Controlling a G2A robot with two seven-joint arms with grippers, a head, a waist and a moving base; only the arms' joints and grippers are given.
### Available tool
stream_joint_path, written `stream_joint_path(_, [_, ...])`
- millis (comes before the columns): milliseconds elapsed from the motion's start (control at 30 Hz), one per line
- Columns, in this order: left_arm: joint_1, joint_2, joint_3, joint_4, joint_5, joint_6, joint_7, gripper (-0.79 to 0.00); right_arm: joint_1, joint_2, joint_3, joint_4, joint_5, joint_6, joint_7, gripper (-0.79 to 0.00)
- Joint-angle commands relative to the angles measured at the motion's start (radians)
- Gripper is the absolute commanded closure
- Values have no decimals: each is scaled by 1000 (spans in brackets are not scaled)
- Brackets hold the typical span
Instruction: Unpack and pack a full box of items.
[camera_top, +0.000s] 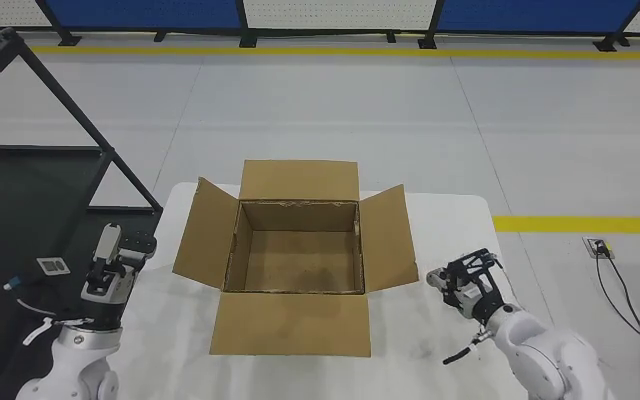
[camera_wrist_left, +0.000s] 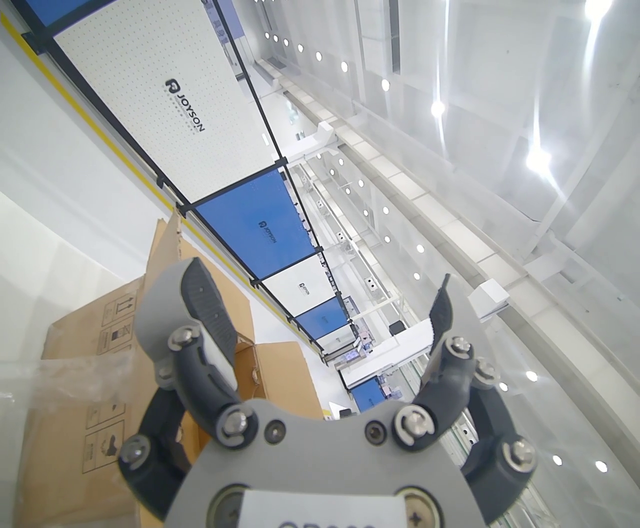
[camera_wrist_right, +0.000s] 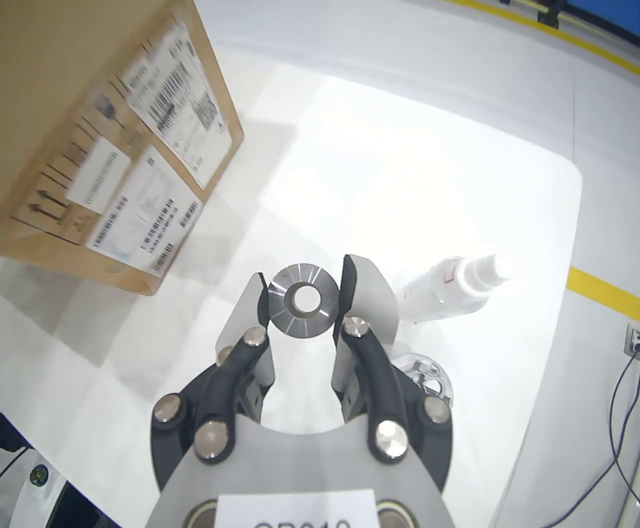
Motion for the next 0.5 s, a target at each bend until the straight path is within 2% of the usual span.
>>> stream_joint_path(0, [1,0,-4,-1,-6,-1,2,-785,-27,1,20,-65,10,25,-2,0])
stream_joint_path(133, [7,1,-25,-4,-23,-7,-2,-785,-71,1,49,-194,14,100,-2,0])
stream_joint_path(300, [13,1,-68,5,-54,-19,18,-785,-86,4,72,-315,47,116,7,0])
stream_joint_path(467, [20,2,-112,14,-82,-29,31,-785,-43,7,44,-390,76,97,58,0])
